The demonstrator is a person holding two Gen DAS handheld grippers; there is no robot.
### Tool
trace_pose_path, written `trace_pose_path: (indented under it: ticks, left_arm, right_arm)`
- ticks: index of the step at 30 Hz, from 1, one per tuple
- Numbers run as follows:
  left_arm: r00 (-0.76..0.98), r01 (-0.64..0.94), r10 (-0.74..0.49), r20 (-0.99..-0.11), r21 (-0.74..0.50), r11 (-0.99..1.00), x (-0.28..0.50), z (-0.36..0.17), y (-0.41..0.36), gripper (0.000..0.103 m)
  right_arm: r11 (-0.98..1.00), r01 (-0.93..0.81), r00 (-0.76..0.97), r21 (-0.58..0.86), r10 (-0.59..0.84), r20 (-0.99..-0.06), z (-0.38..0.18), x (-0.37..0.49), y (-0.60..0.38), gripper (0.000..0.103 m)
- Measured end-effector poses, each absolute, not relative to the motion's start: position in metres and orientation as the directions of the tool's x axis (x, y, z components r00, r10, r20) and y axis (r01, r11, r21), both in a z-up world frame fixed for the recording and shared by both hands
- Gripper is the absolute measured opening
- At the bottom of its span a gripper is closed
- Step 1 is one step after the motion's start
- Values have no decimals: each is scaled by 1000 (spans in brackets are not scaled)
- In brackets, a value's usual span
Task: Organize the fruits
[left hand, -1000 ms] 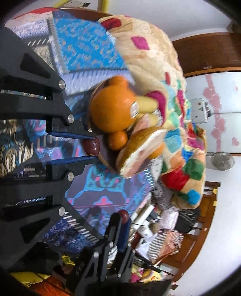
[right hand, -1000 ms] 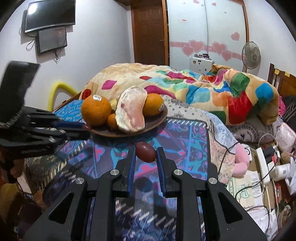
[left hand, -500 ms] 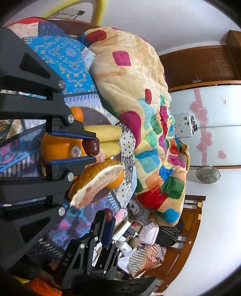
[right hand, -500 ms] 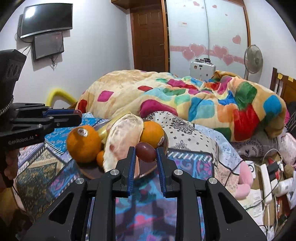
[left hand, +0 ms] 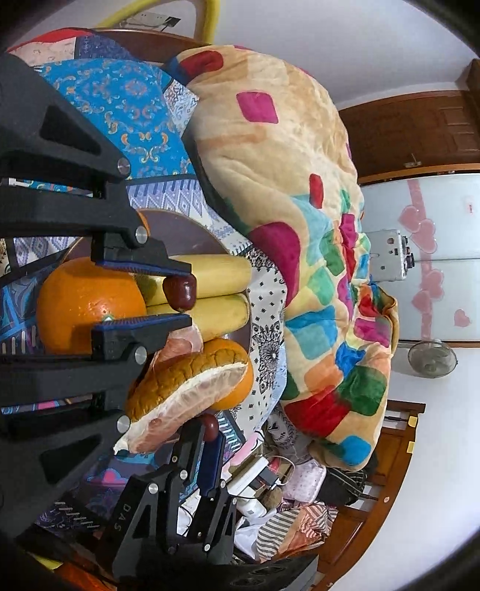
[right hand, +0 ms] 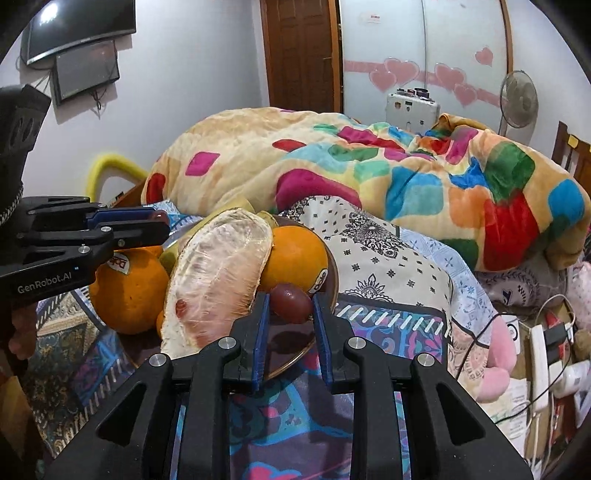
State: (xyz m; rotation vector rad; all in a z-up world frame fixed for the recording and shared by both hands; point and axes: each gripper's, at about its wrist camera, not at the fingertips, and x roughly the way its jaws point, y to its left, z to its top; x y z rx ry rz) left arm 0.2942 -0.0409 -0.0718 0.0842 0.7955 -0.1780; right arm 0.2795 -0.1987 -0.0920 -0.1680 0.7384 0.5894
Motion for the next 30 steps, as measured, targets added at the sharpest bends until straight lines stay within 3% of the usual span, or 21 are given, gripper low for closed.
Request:
trace_pose_path:
  ticks: [3,9,17,23,30]
  left_arm:
    - [695,186,-122,-709,13,982,293,-71,-43,39]
    - [722,176,-123,-681,9,984,280,-55,-40,39]
    - [799,167,-136,-586,-2,986,212,-3,-32,39]
    - [882,155,-141,-450,-6,988,131,44,-33,42]
    - [955,126,-119,-271,7,992,31,79,-39,63]
  right_arm:
    - [834,-551,609,31,427,-668,-90,277,-198,31]
    - [838,-543,626,52,445,-641,-74,269,-205,32]
    - [855,-517,721,45,463,-515,-12,207,-220,32]
    - [862,-505,793,37,481,-374,39,135,-228,34]
    - [865,-500,842,45,498,-208,71,55,-231,47]
